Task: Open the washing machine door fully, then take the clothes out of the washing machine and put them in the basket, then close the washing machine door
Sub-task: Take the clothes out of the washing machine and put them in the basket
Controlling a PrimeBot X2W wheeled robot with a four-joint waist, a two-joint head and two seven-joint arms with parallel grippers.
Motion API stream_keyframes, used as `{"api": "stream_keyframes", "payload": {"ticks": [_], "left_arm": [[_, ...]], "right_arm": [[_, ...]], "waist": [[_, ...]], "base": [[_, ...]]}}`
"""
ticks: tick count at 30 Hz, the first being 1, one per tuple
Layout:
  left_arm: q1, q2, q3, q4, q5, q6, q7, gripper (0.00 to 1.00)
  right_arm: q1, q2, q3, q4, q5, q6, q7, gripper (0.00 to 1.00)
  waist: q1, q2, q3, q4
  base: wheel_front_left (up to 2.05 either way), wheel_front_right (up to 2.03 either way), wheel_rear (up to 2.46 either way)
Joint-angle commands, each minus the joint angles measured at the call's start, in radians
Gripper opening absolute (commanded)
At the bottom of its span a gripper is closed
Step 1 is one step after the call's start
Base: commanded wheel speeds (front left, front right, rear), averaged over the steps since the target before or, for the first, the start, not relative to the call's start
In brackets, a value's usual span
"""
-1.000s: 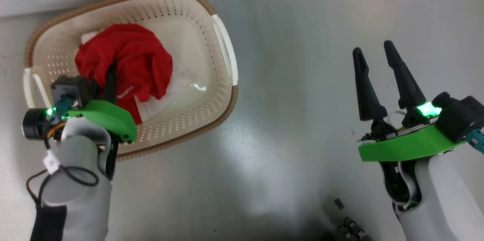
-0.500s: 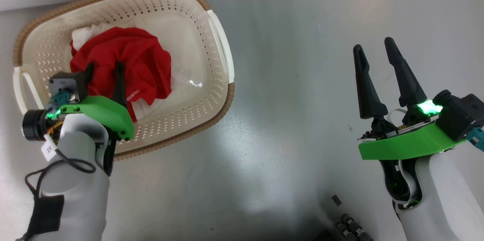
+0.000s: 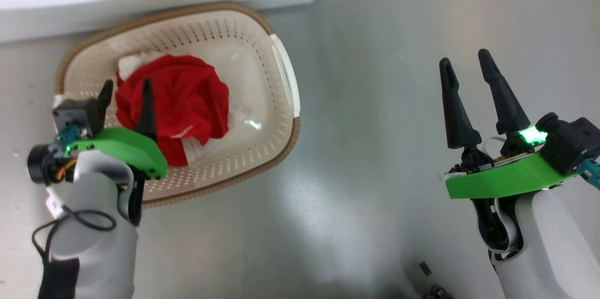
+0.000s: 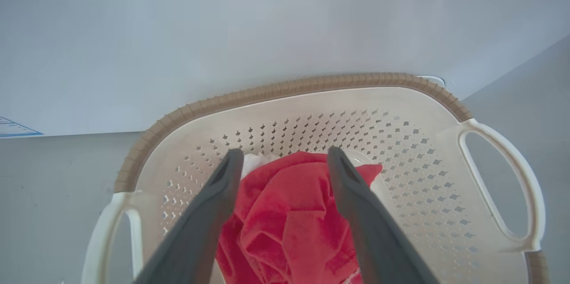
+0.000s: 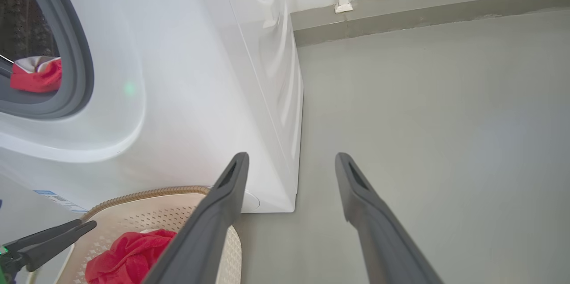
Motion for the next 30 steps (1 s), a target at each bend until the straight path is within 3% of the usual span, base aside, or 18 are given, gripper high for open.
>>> {"api": "stream_keyframes", "payload": {"ticks": [1, 30], "left_arm": [[0.053, 0.020, 0.021, -0.029, -0.011, -0.007, -0.005, 1.00], [0.387, 0.007, 0.024, -0.424, -0.056, -0.014, -0.005, 1.00]], "right_arm": [[0.032, -0.002, 0.012, -0.017, -0.017, 0.000, -0.006, 1.00], [0.201, -0.014, -0.008, 0.039, -0.056, 0.000, -0.006, 1.00]], "waist": [[0.0000, 0.0000, -0.044, 0.019], [0.0000, 0.0000, -0.426, 0.101]], "base": [[0.00, 0.00, 0.00], [0.00, 0.00, 0.00]]}}
